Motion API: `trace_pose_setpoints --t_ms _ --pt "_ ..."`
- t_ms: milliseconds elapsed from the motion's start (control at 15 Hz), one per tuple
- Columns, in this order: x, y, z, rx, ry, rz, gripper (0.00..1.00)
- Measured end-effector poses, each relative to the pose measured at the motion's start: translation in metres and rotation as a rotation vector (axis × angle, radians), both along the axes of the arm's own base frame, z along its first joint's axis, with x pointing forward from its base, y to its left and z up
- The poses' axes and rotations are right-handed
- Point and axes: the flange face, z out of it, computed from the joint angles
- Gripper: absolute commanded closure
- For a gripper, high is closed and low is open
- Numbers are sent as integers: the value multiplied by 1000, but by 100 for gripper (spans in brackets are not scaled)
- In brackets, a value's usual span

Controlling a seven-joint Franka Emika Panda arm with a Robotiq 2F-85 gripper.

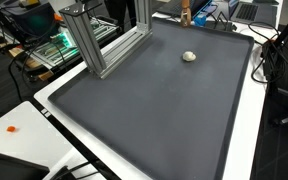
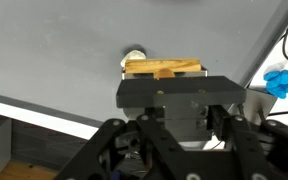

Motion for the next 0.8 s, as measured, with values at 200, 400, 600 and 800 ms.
trace_pose_setpoints --t_ms 200,400,600,800 --pt "-1 0 1 0 -2 1 71" --pt "3 1 -10 14 18 -49 71" --pt "13 3 -31 38 32 -137 71" --pt "24 5 -53 57 39 -235 71"
